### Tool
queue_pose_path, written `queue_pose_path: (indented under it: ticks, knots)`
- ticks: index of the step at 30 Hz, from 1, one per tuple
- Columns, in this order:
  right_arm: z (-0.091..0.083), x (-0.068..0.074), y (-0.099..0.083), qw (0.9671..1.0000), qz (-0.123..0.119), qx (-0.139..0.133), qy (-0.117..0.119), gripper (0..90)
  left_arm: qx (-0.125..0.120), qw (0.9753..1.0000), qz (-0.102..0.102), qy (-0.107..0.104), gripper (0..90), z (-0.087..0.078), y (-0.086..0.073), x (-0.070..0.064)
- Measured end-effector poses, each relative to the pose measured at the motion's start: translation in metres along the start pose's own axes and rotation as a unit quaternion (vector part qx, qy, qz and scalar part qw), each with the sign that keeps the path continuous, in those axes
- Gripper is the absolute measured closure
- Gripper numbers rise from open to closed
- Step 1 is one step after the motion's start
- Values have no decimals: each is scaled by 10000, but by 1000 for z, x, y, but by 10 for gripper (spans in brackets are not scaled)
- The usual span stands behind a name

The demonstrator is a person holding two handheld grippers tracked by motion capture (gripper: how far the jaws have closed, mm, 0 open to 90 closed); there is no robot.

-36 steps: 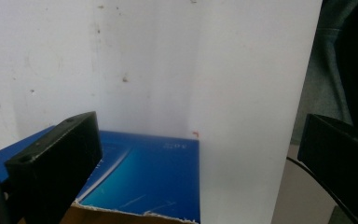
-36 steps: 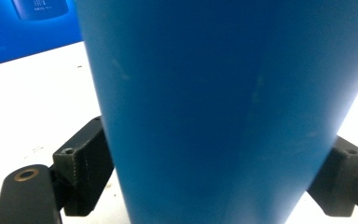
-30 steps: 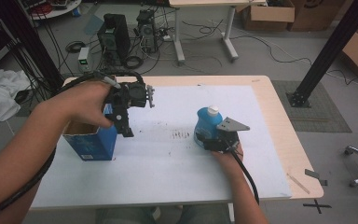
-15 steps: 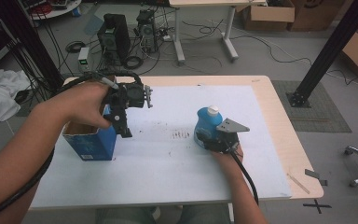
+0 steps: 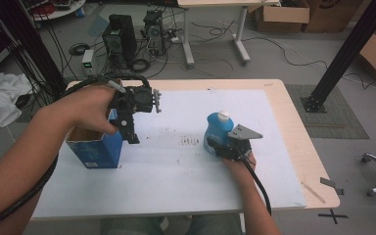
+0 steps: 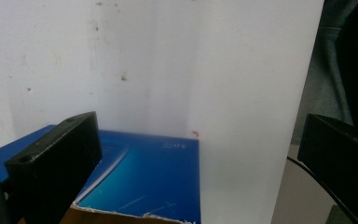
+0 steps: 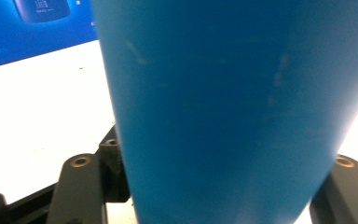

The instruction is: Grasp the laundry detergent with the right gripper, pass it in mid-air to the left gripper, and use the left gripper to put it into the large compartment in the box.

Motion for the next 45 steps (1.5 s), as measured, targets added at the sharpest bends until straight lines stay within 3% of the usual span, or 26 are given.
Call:
queue_pose_path:
  ticks: [12, 17, 21, 26, 29, 30, 31, 33, 38, 39, 41, 42, 45]
  knots:
    - [-1, -1, 2, 9999, 33, 22, 101, 446, -24, 10000, 33, -17, 1, 2, 3, -1]
    - [-9, -2, 8, 9986, 138, -70, 511, 452, -25, 10000, 25, -25, 1, 2, 2, -2]
    - [-18, 2, 22, 9964, -121, -42, 836, 455, -4, 10000, 15, -20, 1, 0, 2, -2]
    - [-29, 13, 39, 9887, -557, -12, 1389, 455, 4, 10000, 21, -13, 1, -1, 2, -3]
    - [-33, 23, 48, 9807, -803, 5, 1781, 455, -3, 10000, 24, -16, 1, -1, 4, -3]
    - [-33, 23, 48, 9807, -803, 5, 1781, 455, -3, 10000, 24, -16, 1, -1, 4, -3]
    - [-33, 31, 52, 9753, -924, 50, 2004, 455, 19, 10000, 48, -16, 1, -1, 6, -4]
    - [-31, 39, 54, 9692, -1073, 119, 2215, 455, 6, 10000, 64, -21, 1, -1, 8, -5]
    - [-23, 54, 54, 9572, -1204, 200, 2626, 454, 1, 9999, 130, -43, 1, 0, 14, -9]
    - [-23, 54, 54, 9572, -1204, 200, 2626, 454, 1, 9999, 130, -43, 1, 0, 14, -9]
    - [-17, 62, 53, 9517, -1225, 241, 2805, 454, 16, 9999, 148, -62, 1, 1, 16, -10]
    - [-17, 62, 53, 9517, -1225, 241, 2805, 454, 16, 9999, 148, -62, 1, 1, 16, -10]
    - [-8, 73, 53, 9449, -1283, 300, 2995, 454, 35, 9998, 173, -87, 1, 4, 19, -12]
Point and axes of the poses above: each handheld gripper's, and its own axes: z roughly forward along the jaws, y roughly out of its top, x roughly to its left, the point moved 3 cm from there along z, roughly forward along the jaws, and after that the axes turned 2 degrees about x, right-handed, at the moved point
